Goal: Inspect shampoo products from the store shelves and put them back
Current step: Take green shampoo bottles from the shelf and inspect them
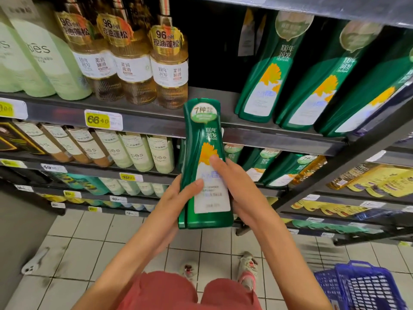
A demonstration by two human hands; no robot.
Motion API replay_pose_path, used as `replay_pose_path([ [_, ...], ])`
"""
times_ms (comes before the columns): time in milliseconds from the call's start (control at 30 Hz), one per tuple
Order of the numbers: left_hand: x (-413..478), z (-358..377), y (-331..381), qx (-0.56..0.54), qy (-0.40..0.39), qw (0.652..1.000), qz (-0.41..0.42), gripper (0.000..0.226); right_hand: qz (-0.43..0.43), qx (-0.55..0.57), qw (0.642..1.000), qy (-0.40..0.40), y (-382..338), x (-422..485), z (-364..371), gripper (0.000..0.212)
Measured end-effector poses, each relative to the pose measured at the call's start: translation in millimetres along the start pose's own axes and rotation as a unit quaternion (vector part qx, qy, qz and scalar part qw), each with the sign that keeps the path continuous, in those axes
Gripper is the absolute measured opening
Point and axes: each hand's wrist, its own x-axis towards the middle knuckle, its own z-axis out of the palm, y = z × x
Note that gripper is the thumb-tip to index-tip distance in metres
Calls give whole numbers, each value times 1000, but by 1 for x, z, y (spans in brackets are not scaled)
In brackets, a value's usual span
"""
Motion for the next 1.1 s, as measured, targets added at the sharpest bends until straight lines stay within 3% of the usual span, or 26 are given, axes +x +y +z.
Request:
replay_pose_path([
  [133,7,-8,5,4,-47,998,-47,45,-2,26,999,-21,5,-2,-4,19],
  [267,9,-16,2,116,-36,993,-8,41,-29,-26,996,-79,12,-5,-13,31],
  [333,14,-21,0,282,14,958,48,36,-60,-83,990,-98,17,-8,-17,41],
  [400,21,-27,-3,423,42,900,100,42,-97,-128,982,-94,23,-9,-19,46],
  [467,25,-28,-5,460,51,877,129,47,-122,-145,978,-88,28,-10,-16,50],
  [667,19,-30,-12,478,70,862,154,48,-130,-150,977,-82,24,-16,-16,45],
  [767,9,-28,2,417,21,905,88,42,-125,-193,971,-65,6,-20,-17,33],
  [833,-2,-19,17,290,-38,954,60,35,-125,-185,974,-32,-10,-26,-14,35],
  [900,-9,-6,31,151,-85,985,7,42,-75,-147,986,-16,-26,-26,-13,45],
  [1000,-11,13,53,13,-153,985,-82,36,48,-50,996,-63,-43,-19,-6,50],
  [1100,-11,24,64,-3,-145,984,-107,35,34,-54,996,-55,-48,-18,-9,37],
])
